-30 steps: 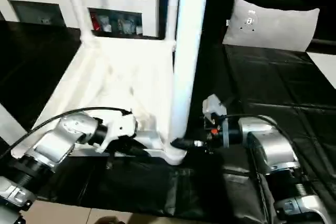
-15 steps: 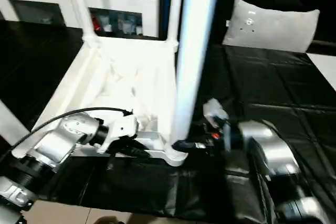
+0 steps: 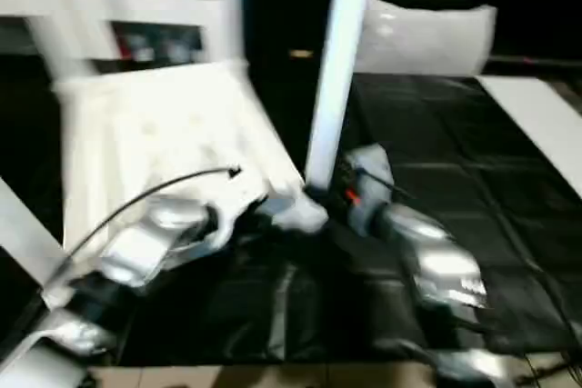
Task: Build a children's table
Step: Rotate leg to tighten
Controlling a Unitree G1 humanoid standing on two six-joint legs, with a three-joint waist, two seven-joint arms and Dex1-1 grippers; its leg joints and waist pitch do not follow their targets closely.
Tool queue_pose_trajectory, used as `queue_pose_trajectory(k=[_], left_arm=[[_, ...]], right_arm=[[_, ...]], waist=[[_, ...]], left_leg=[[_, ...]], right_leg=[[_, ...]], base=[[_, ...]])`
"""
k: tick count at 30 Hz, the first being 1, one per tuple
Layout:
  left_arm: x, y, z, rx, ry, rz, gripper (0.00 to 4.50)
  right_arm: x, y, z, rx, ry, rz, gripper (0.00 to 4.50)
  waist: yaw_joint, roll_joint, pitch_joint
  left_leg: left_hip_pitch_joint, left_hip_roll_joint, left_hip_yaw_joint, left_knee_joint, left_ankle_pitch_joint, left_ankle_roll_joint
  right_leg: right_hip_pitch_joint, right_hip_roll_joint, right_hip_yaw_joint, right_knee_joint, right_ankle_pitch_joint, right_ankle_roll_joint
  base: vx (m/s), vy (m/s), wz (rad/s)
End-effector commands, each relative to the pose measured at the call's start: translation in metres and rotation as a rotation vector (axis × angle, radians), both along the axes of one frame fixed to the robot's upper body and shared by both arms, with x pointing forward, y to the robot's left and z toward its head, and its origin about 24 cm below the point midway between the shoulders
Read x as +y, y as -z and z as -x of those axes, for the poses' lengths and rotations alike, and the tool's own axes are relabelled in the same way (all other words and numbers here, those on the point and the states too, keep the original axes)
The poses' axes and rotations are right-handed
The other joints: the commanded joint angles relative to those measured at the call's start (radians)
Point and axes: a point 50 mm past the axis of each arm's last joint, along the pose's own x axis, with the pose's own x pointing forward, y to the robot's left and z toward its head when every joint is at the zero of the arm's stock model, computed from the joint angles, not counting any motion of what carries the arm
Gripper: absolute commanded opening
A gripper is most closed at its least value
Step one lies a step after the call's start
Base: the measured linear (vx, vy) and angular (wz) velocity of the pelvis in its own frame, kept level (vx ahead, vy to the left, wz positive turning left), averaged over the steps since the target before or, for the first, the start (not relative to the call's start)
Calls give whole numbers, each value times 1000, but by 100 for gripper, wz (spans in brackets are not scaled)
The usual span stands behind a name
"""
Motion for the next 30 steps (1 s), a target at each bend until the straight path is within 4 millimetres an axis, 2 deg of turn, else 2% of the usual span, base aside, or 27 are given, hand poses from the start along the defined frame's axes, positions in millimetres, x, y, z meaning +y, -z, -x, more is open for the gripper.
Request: queue_pose_trajectory(k=[1, 3, 4, 8, 13, 17, 18, 19, 20, 23, 25, 27, 30], left_arm=[[-15, -12, 1, -42, 35, 99, 0], [-13, -12, 3, -43, 53, 92, 0], [-11, -11, 4, -44, 63, 83, 0], [0, -9, 7, -52, 116, 48, 0], [11, -8, 10, -43, 197, 24, 0], [18, -7, 13, -33, 264, 8, 0], [25, -8, 16, -36, 355, -1, 0], [27, -9, 17, -35, 378, -3, 0], [29, -9, 18, -32, 398, -5, 0], [34, -10, 21, -28, 470, 6, 0], [36, -13, 24, -22, 522, 11, 0], [38, -15, 26, -13, 574, 9, 0], [37, -16, 29, -2, 634, 9, 0]], right_arm=[[10, 3, 2, 21, -41, 12, 275], [13, 3, 5, 9, -64, 27, 298], [13, 2, 6, 2, -72, 30, 309], [-2, 0, 6, -29, -119, 44, 343], [-25, -8, 6, -65, -238, 85, 387], [-39, -18, 12, -85, -354, 104, 416], [-50, -23, 22, -92, -491, 145, 428], [-53, -25, 25, -92, -524, 155, 436], [-56, -25, 28, -82, -557, 172, 436], [-60, -23, 34, -60, -654, 202, 436], [-60, -23, 36, -57, -708, 189, 436], [-57, -22, 37, -56, -764, 160, 436], [-54, -22, 39, -49, -813, 130, 400]], waist=[[14, -12, -67], [20, -12, -69], [24, -12, -71], [34, -14, -77], [41, -10, -71], [46, -13, -67], [46, -13, -66], [52, -13, -69], [55, -12, -66], [65, -12, -67], [70, -10, -69], [74, -9, -72], [82, -9, -71]], left_leg=[[-6, 15, -9, -72, -194, 34], [-5, 19, -7, -73, -166, 41], [-6, 20, -6, -72, -141, 45], [-14, 18, -4, -68, -77, 64], [-9, 20, 0, -69, -110, 68], [-4, 23, 0, -71, -145, 67], [-5, 23, -1, -71, -149, 66], [-5, 25, -2, -69, -155, 73], [-5, 25, -1, -71, -155, 78], [-3, 25, -1, -70, -164, 73], [1, 28, -1, -69, -159, 71], [2, 32, -2, -68, -148, 71], [2, 33, -1, -68, -156, 72]], right_leg=[[53, -64, 45, -100, -475, -43], [52, -63, 52, -88, -399, -71], [56, -63, 55, -79, -349, -89], [67, -63, 59, -59, -225, -128], [62, -63, 60, -65, -264, -137], [60, -63, 59, -73, -324, -122], [61, -64, 59, -74, -336, -119], [65, -65, 60, -74, -343, -104], [59, -64, 62, -75, -341, -109], [58, -65, 58, -77, -374, -108], [55, -66, 60, -74, -354, -122], [55, -64, 61, -61, -279, -160], [56, -65, 62, -58, -268, -177]], base=[[0, 0, 0], [0, 0, 0], [0, 0, 0], [0, 0, 0], [0, 0, 0], [0, 0, 0], [0, 0, 0], [0, 0, 0], [0, 0, 0], [0, 0, 0], [0, 0, 0], [0, 0, 0], [0, 0, 0]])
